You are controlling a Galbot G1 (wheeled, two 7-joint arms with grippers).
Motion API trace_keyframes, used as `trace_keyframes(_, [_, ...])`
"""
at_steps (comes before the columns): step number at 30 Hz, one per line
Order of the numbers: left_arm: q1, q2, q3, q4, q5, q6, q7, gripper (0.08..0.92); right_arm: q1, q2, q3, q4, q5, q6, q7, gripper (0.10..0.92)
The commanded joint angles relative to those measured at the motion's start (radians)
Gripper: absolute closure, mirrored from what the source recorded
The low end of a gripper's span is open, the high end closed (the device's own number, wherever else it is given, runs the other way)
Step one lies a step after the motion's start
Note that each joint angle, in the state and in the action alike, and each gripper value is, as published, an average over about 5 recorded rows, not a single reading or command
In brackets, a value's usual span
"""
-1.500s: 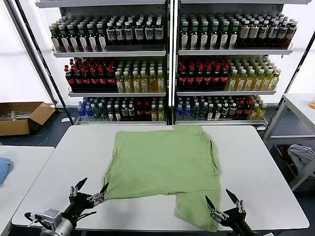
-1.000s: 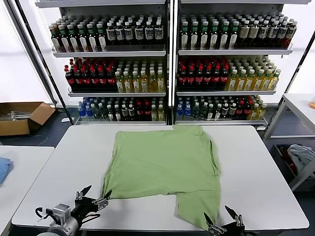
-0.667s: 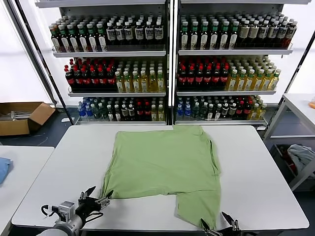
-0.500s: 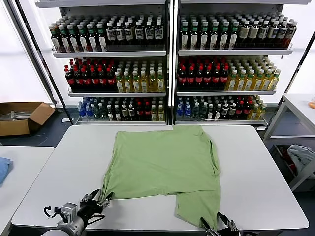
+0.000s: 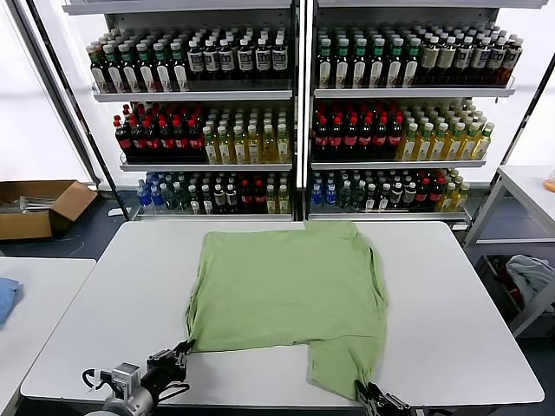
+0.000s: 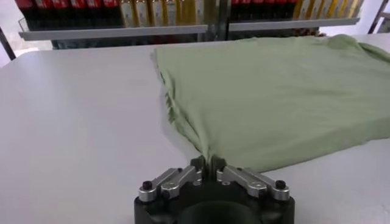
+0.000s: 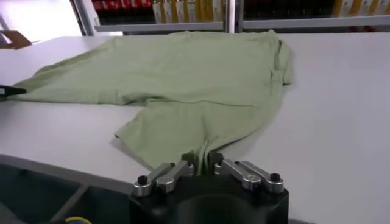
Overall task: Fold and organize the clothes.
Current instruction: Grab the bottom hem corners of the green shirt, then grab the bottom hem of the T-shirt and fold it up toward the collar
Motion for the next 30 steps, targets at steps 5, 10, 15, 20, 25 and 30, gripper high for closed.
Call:
trace_keyframes(5, [0.040, -0.016, -0.023, -0.103, 0.000, -0.014, -0.002, 0.915, -0.037, 0.004, 0.058, -0.049, 0.099, 0.340, -0.210, 0.919])
trace_keyframes(10, [0.075, -0.027, -0.041, -0.159, 0.001, -0.013, -0.007, 0.914, -0.072, 0.023, 0.088, -0.048, 0.137, 0.406, -0.282, 0.919])
trace_keyframes(15, [0.136, -0.026, -0.062, -0.212, -0.001, 0.000, -0.017, 0.914, -0.131, 0.027, 0.118, -0.021, 0.154, 0.430, -0.316, 0.919])
trace_keyframes(20, [0.219, -0.011, -0.086, -0.268, -0.001, 0.008, -0.026, 0.914, -0.203, 0.038, 0.148, 0.025, 0.190, 0.449, -0.334, 0.919])
trace_keyframes(25, [0.258, 0.032, -0.096, -0.296, -0.013, 0.008, -0.038, 0.915, -0.235, 0.036, 0.161, 0.044, 0.243, 0.457, -0.334, 0.919])
trace_keyframes(30, [0.200, 0.076, -0.080, -0.272, -0.056, 0.004, -0.052, 0.916, -0.158, 0.019, 0.142, 0.022, 0.308, 0.429, -0.293, 0.919])
